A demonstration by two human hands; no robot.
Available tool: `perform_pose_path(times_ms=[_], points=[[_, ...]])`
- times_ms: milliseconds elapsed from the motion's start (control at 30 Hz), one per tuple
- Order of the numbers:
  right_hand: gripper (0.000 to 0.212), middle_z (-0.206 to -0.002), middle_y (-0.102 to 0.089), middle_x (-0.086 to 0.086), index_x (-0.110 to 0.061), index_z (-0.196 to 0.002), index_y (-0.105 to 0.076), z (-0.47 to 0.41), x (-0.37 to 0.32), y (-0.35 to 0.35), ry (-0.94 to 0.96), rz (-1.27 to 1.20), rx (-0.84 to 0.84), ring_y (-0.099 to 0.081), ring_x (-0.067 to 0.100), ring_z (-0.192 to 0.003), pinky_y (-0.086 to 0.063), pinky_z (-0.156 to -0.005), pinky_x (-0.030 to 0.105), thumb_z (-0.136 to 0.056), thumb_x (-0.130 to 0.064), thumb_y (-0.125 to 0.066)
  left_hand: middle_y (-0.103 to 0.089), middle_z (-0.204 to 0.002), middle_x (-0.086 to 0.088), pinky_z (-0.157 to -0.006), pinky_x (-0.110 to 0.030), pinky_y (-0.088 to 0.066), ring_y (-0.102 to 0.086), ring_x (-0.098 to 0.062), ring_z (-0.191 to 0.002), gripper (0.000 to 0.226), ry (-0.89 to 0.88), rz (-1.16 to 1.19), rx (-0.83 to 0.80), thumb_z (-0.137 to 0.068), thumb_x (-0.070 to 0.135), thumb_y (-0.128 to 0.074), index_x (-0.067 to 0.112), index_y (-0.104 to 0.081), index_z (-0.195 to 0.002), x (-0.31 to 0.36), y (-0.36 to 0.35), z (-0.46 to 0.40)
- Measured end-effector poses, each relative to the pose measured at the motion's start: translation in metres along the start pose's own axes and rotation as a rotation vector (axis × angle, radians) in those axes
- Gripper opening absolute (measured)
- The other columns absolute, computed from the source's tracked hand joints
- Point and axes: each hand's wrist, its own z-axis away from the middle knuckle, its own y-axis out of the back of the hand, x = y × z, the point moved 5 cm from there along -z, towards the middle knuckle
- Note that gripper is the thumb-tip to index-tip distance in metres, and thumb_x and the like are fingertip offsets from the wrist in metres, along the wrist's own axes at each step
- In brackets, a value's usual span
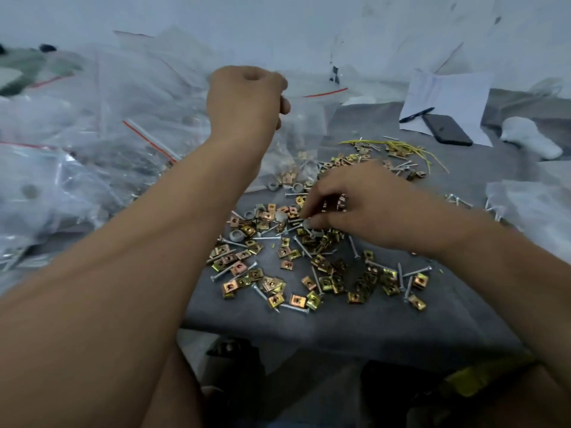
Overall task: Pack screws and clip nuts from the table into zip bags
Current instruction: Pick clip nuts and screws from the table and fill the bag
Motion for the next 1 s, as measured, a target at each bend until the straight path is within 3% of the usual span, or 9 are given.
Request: perform_pose_path(times_ms=[200, 400, 533, 633, 833, 1000], points=[[0.019, -0.092, -0.063, -0.023, -0.038, -0.108, -0.075, -0.004, 0.001, -0.009, -0.085, 0.063, -0.049, -0.060, -0.002, -0.085, -0.037, -0.069, 0.009, -0.091, -0.031, -0.078, -0.063, -0.054, 0.001, -0.052, -0.026, -0.035, -0.045, -0.020, -0.050, 0.024, -0.007, -0.031, 0.015, -0.095, 0.006, -0.063, -0.015, -0.073, -0.101, -0.002, 0.008, -0.003], [0.010, -0.092, -0.067, -0.017, -0.032, -0.098, -0.074, -0.002, 0.001, -0.005, -0.051, 0.046, -0.014, -0.062, 0.000, -0.087, -0.052, -0.081, 0.027, -0.089, -0.035, -0.079, -0.063, -0.057, -0.002, -0.057, -0.031, -0.033, -0.043, -0.022, -0.056, 0.025, -0.009, -0.041, -0.012, -0.094, 0.003, -0.061, -0.020, -0.069, -0.101, -0.003, 0.008, 0.000], [0.011, -0.091, -0.068, -0.016, -0.029, -0.097, -0.075, 0.005, 0.003, 0.015, 0.012, -0.059, 0.113, -0.063, -0.001, -0.084, -0.042, -0.070, 0.007, -0.088, -0.033, -0.080, -0.065, -0.063, -0.007, -0.057, -0.032, -0.033, -0.043, -0.024, -0.057, 0.025, -0.025, -0.046, -0.024, -0.095, 0.002, -0.062, -0.022, -0.069, -0.100, -0.003, 0.006, 0.000], [0.014, -0.095, -0.068, -0.017, -0.033, -0.097, -0.075, 0.011, -0.001, 0.011, 0.039, 0.007, 0.004, -0.063, 0.000, -0.089, -0.041, -0.072, 0.005, -0.085, -0.036, -0.080, -0.066, -0.064, -0.008, -0.055, -0.030, -0.036, -0.045, -0.023, -0.056, 0.025, -0.017, -0.046, -0.023, -0.095, 0.003, -0.063, -0.020, -0.070, -0.101, -0.003, 0.006, -0.001], [0.013, -0.100, -0.062, -0.015, -0.033, -0.099, -0.071, -0.004, -0.009, -0.005, 0.011, 0.289, -0.101, -0.059, 0.007, -0.090, -0.049, -0.084, 0.025, -0.089, -0.041, -0.074, -0.069, -0.060, -0.006, -0.056, -0.031, -0.037, -0.048, -0.023, -0.057, 0.020, 0.005, -0.063, -0.043, -0.094, 0.005, -0.065, -0.013, -0.074, -0.091, -0.007, -0.003, 0.002], [0.013, -0.089, -0.064, -0.014, -0.031, -0.097, -0.073, -0.003, -0.010, -0.004, 0.018, 0.331, -0.133, -0.060, 0.005, -0.080, -0.048, -0.074, 0.026, -0.087, -0.037, -0.077, -0.069, -0.057, -0.004, -0.058, -0.033, -0.037, -0.049, -0.023, -0.059, 0.021, -0.006, -0.068, -0.039, -0.093, 0.005, -0.063, -0.012, -0.074, -0.090, -0.006, -0.005, 0.001]])
